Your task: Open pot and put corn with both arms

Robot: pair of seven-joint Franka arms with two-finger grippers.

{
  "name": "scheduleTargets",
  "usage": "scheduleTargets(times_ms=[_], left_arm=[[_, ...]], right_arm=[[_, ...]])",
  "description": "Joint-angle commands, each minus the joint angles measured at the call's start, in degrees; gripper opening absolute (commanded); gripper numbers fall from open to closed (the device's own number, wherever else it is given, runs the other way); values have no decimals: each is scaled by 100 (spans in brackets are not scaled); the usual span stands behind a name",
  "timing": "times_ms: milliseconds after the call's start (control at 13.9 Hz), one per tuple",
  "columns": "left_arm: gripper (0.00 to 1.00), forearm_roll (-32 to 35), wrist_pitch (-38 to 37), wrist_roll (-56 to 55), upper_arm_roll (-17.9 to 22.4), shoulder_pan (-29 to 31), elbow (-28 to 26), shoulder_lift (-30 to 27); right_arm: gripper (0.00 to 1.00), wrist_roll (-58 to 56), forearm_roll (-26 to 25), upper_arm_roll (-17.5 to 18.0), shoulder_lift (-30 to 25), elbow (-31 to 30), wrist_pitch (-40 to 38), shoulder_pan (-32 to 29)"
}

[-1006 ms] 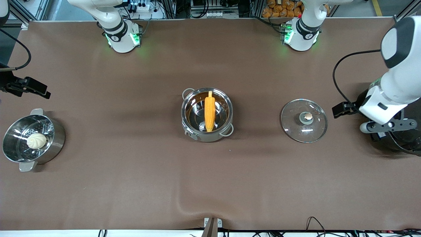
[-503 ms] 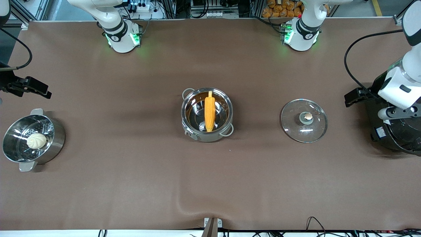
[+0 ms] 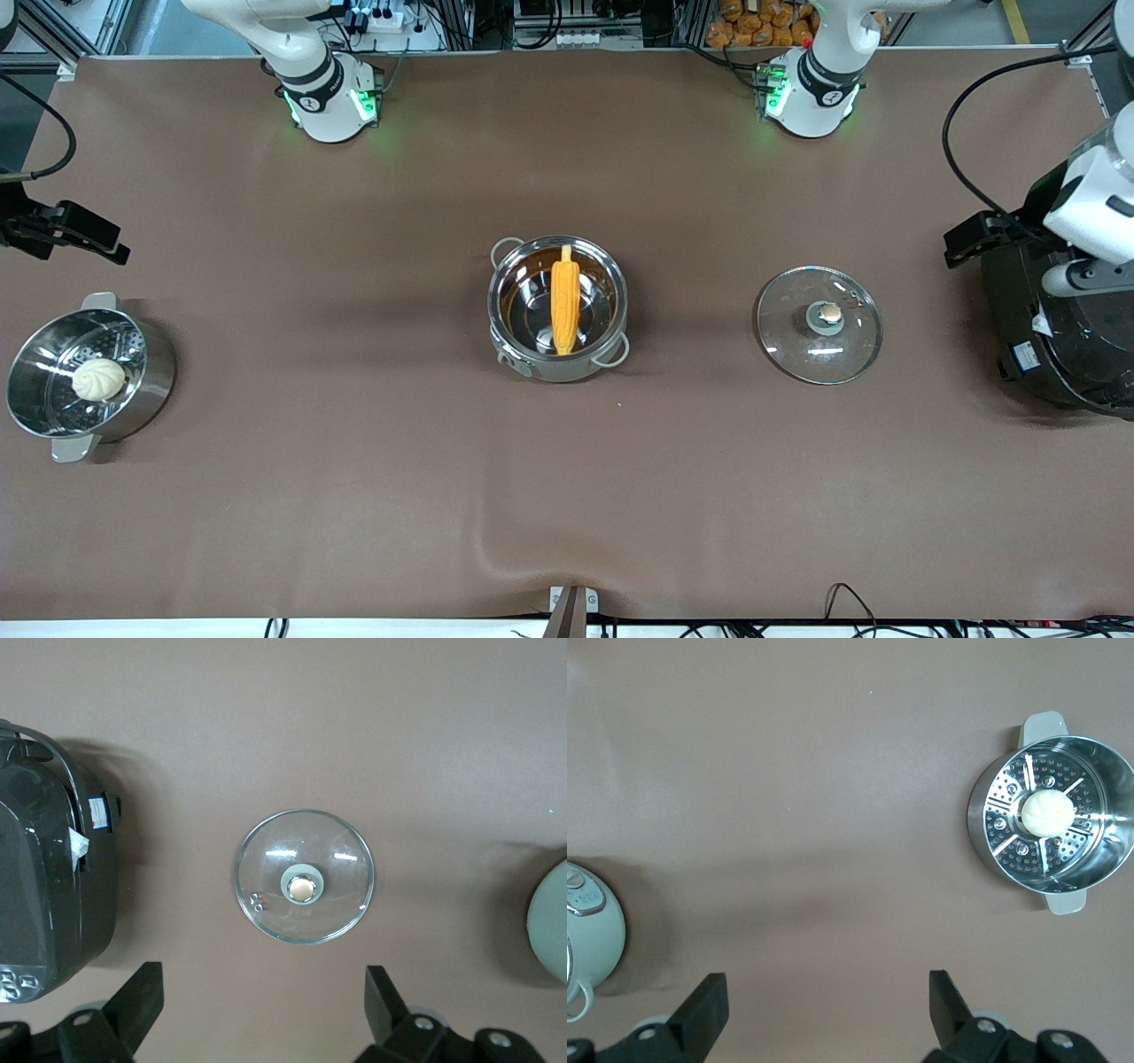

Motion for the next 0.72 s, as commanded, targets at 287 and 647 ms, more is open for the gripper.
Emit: scheduleTargets(times_ms=[287,647], left_arm=[[100,-180,-458,203,-42,104,6,-201],[100,-180,-108,300,-182,60,-456,-613]], right_arm=[[100,24,83,-12,-28,24,-9,21],[100,50,83,6,-37,50,-61,21]])
